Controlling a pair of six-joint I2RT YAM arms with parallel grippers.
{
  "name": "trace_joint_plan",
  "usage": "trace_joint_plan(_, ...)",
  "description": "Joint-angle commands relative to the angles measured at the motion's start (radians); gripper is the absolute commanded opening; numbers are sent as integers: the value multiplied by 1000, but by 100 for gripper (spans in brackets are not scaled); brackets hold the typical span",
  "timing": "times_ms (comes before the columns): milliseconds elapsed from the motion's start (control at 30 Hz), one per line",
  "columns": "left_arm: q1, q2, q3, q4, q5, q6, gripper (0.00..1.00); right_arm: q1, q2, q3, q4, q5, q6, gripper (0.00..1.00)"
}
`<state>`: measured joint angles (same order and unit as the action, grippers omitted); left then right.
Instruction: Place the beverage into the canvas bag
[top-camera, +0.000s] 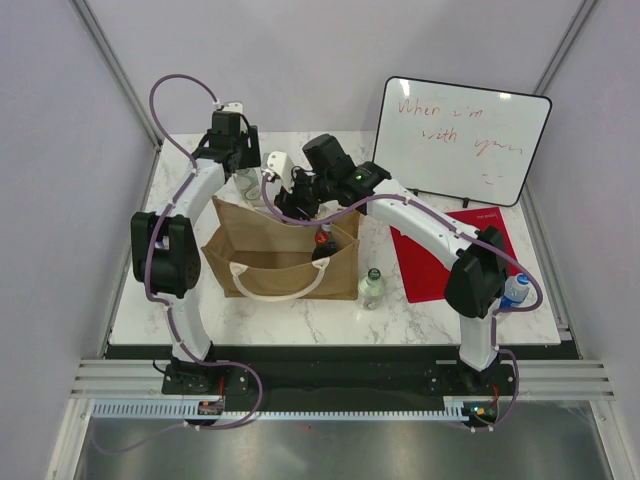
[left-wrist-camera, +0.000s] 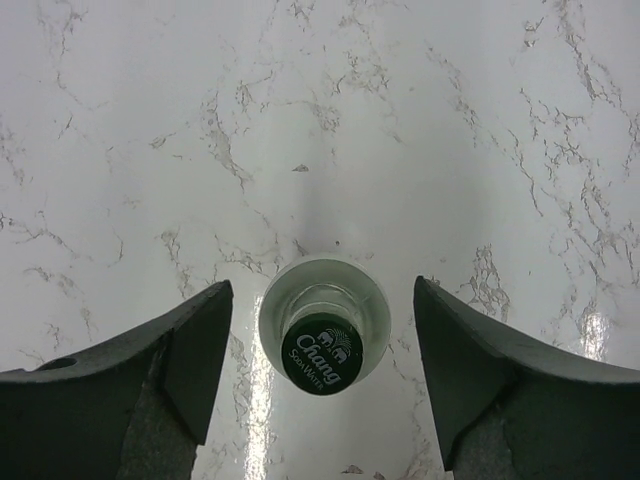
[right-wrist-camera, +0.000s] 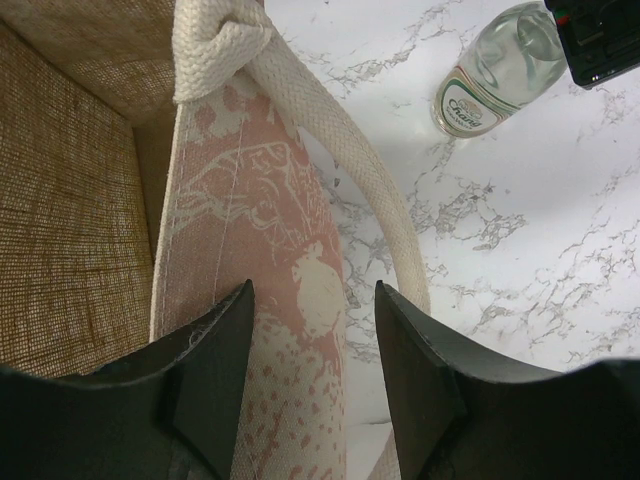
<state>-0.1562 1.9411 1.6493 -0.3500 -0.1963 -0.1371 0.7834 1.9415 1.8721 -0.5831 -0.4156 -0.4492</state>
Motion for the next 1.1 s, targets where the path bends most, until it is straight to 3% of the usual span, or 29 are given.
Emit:
trace_joint_plan(0, 6, -37, 30, 12, -8, -4, 77, 13, -7, 18, -9, -71, 10, 60)
trace_joint_plan(267, 1, -45, -46, 52, -11, -9, 70, 5, -12, 24, -11, -86, 15, 60)
trace_joint_plan(467, 1, -57, -75, 98, -29, 13, 56, 4, -7, 22, -4, -104, 23, 60)
trace_joint_plan(633, 1, -64, -69, 98, -52, 22, 19, 4, -7, 24, 0, -100, 29, 60)
trace_joint_plan(767, 1, -83, -59, 92, -64, 31, 2, 5, -4, 24, 2, -101, 32, 60)
trace_joint_plan(1067, 1, -126, -28, 72, -104, 63, 2, 5, -16, 22, 2, -92, 32, 60)
